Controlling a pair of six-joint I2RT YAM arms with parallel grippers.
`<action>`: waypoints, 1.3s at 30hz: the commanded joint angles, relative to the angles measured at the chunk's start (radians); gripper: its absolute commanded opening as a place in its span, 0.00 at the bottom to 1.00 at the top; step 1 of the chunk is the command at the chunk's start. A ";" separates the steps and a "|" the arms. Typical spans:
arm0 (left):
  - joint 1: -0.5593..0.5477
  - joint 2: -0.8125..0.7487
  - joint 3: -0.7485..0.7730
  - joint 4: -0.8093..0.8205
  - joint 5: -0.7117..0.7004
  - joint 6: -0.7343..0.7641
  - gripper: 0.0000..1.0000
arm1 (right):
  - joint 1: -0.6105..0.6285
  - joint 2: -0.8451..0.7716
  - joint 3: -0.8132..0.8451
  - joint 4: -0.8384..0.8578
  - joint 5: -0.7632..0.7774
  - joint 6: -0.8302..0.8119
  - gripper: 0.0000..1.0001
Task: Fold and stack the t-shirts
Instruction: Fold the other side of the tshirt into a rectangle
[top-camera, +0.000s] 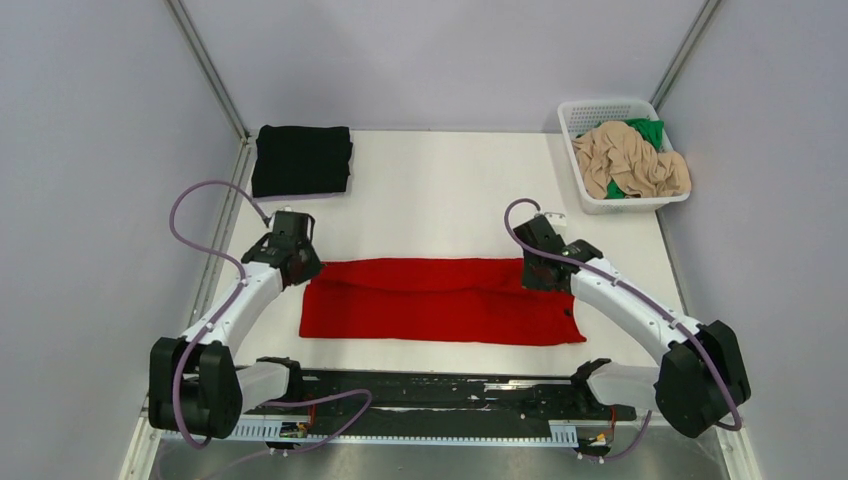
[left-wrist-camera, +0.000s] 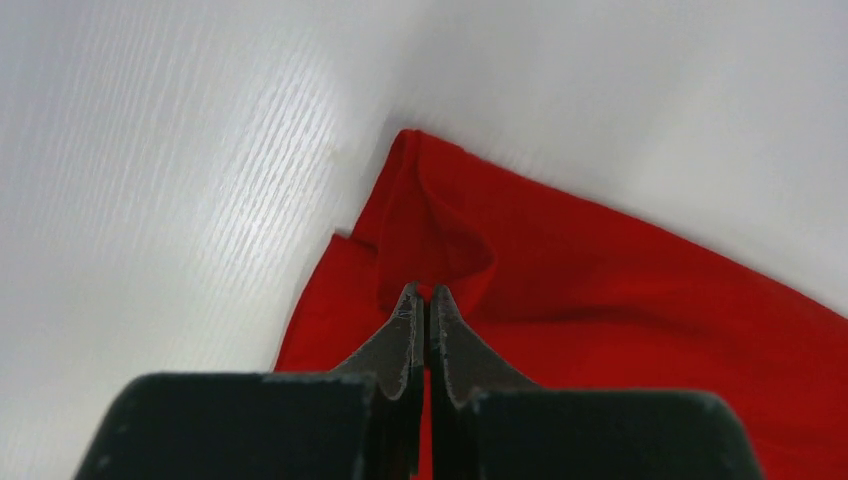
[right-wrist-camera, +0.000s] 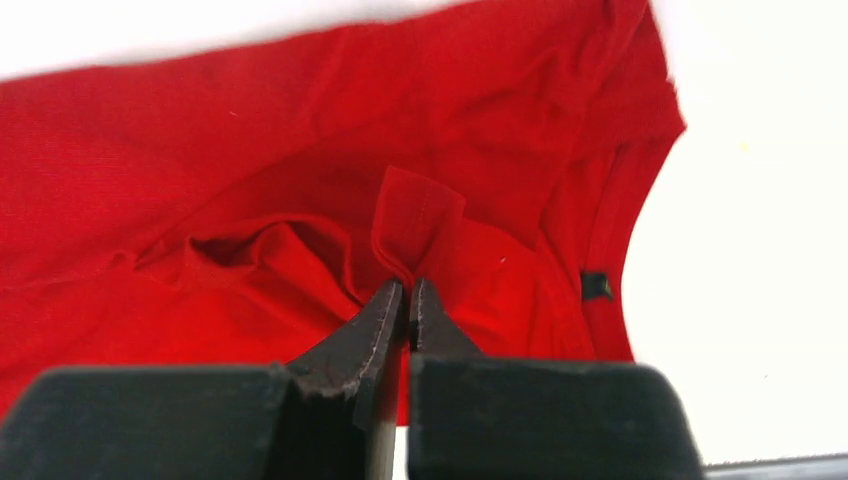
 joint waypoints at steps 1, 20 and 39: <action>-0.004 -0.038 -0.051 -0.016 -0.072 -0.097 0.00 | 0.006 -0.060 -0.069 -0.082 -0.059 0.121 0.06; -0.004 -0.076 0.101 -0.077 -0.041 -0.129 1.00 | 0.025 -0.291 -0.031 -0.073 -0.373 0.115 1.00; -0.044 0.134 -0.036 0.207 0.372 -0.082 1.00 | -0.065 0.072 -0.122 0.320 -0.672 0.035 1.00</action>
